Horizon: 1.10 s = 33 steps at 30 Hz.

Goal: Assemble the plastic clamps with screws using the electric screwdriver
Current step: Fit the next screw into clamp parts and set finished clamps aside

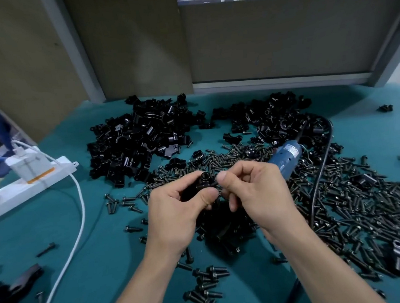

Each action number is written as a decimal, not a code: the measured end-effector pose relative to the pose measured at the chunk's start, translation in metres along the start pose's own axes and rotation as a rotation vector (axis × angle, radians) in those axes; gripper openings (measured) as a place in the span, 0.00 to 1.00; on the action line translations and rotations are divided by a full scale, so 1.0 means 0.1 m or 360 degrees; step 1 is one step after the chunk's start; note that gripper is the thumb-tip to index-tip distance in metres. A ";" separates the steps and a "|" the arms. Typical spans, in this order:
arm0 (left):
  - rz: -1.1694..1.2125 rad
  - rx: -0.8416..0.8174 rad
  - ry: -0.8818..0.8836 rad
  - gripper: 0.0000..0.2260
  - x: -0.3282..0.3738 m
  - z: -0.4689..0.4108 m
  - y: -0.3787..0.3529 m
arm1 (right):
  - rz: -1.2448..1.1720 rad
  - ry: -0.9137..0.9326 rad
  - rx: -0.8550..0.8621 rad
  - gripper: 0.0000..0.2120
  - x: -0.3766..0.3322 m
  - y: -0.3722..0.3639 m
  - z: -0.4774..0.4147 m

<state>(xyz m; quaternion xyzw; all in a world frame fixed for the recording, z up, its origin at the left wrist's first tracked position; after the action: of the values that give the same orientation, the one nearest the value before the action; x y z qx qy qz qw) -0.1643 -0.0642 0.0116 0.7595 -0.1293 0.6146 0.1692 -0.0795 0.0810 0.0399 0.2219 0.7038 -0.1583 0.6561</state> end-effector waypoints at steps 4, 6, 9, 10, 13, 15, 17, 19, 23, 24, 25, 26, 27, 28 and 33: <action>-0.0152 0.0081 -0.0164 0.19 0.03 0.04 -0.01 | 0.0035 0.0002 0.0057 0.13 0.00 0.00 0.00; -0.0175 0.0091 -0.0189 0.18 0.05 0.06 -0.02 | 0.0189 0.0099 0.0101 0.12 0.00 0.00 0.03; -0.0123 0.0068 -0.0218 0.17 0.04 0.07 -0.02 | 0.0337 0.0253 0.0154 0.14 -0.05 -0.05 0.08; -0.0120 0.0056 -0.0225 0.18 0.04 0.08 -0.02 | 0.0370 0.0270 0.0157 0.16 -0.06 -0.06 0.08; -0.0129 -0.0042 -0.0248 0.19 0.05 0.10 -0.07 | 0.0542 0.0304 0.0163 0.26 -0.06 -0.07 0.07; -0.0146 -0.0086 -0.0298 0.19 0.09 0.11 -0.09 | 0.0628 0.0311 0.0194 0.27 -0.08 -0.06 0.08; -0.0181 -0.0137 -0.0337 0.20 0.13 0.11 -0.10 | 0.0675 0.0333 0.0189 0.25 -0.09 -0.06 0.09; -0.0182 -0.0213 -0.0310 0.19 0.14 0.10 -0.10 | 0.0676 0.0347 0.0166 0.24 -0.09 -0.06 0.10; -0.0170 -0.0339 -0.0218 0.18 0.12 0.08 -0.08 | 0.0644 0.0414 0.0122 0.27 -0.08 -0.06 0.11; -0.0166 -0.0346 -0.0219 0.17 0.11 0.09 -0.08 | 0.0661 0.0427 0.0098 0.28 -0.08 -0.06 0.11; -0.0167 -0.0342 -0.0226 0.17 0.11 0.09 -0.07 | 0.0675 0.0430 0.0073 0.29 -0.09 -0.06 0.10; -0.0170 -0.0339 -0.0238 0.17 0.11 0.09 -0.07 | 0.0692 0.0421 0.0047 0.30 -0.09 -0.05 0.10; -0.0168 -0.0340 -0.0252 0.17 0.11 0.10 -0.07 | 0.0715 0.0407 0.0028 0.30 -0.09 -0.05 0.09; -0.0158 -0.0337 -0.0264 0.18 0.12 0.11 -0.08 | 0.0743 0.0386 0.0026 0.30 -0.08 -0.06 0.08; -0.0179 -0.0224 -0.0249 0.18 0.13 0.07 -0.09 | 0.0780 0.0388 0.0063 0.20 -0.09 -0.03 0.09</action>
<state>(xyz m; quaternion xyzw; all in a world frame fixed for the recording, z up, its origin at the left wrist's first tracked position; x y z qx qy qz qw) -0.1517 -0.0588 0.0221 0.7975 -0.1420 0.5324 0.2458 -0.0731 0.0724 0.0480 0.4160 0.6996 0.0193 0.5806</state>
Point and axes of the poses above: each hand's wrist, its own z-axis away from the middle knuckle, its own y-axis out of the back of the hand, x = y × z, the point moved 3 cm from there along -z, towards the middle knuckle, and after that the axes turned 3 degrees about -z, right-handed, at the moved point
